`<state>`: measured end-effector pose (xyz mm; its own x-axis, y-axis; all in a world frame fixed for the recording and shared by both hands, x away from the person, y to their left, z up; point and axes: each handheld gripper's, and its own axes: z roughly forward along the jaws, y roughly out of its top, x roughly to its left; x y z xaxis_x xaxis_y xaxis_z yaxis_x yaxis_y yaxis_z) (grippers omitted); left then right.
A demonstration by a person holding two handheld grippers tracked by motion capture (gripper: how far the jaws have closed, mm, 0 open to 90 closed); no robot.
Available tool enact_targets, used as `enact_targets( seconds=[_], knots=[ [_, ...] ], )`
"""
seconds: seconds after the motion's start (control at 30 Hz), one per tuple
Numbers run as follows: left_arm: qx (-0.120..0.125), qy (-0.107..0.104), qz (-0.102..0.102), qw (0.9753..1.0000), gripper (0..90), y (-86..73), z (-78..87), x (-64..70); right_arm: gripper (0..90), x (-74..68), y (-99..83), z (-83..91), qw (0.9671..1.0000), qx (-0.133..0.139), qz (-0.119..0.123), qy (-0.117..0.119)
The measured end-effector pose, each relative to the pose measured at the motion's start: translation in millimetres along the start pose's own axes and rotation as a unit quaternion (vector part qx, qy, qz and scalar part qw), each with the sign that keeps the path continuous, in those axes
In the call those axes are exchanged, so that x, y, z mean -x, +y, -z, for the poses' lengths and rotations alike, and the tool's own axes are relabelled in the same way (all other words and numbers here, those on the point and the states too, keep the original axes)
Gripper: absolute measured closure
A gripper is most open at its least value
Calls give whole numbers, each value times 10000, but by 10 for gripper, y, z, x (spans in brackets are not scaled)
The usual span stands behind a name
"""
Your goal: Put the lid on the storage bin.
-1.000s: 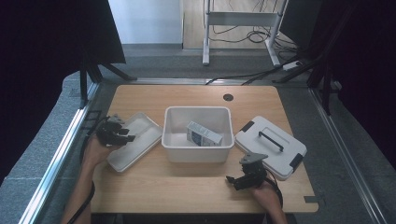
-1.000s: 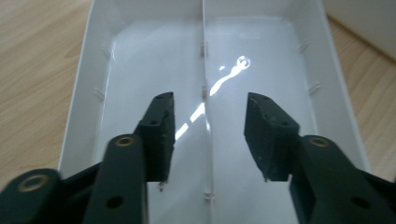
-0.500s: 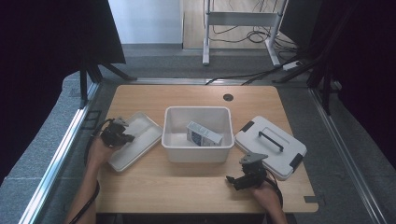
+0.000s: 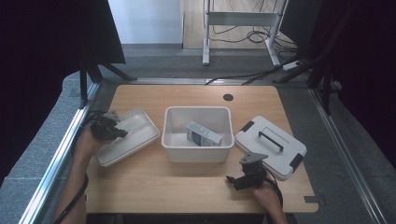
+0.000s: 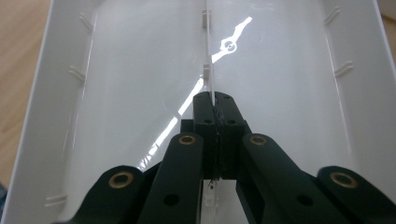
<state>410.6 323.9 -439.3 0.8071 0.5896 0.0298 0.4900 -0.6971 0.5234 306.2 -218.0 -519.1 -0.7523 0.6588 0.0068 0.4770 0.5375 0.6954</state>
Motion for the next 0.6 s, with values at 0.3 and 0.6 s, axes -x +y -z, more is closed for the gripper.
enact_targets(
  seconds=[0.3,0.6],
  knots=[
    [223,-296,-607,9975,890,208,528,-27,10,0,0,0,10000,1,0,0],
    [420,-485,-1112,9917,890,572,831,85,10,1,0,0,10000,7,4,-3]
  ],
)
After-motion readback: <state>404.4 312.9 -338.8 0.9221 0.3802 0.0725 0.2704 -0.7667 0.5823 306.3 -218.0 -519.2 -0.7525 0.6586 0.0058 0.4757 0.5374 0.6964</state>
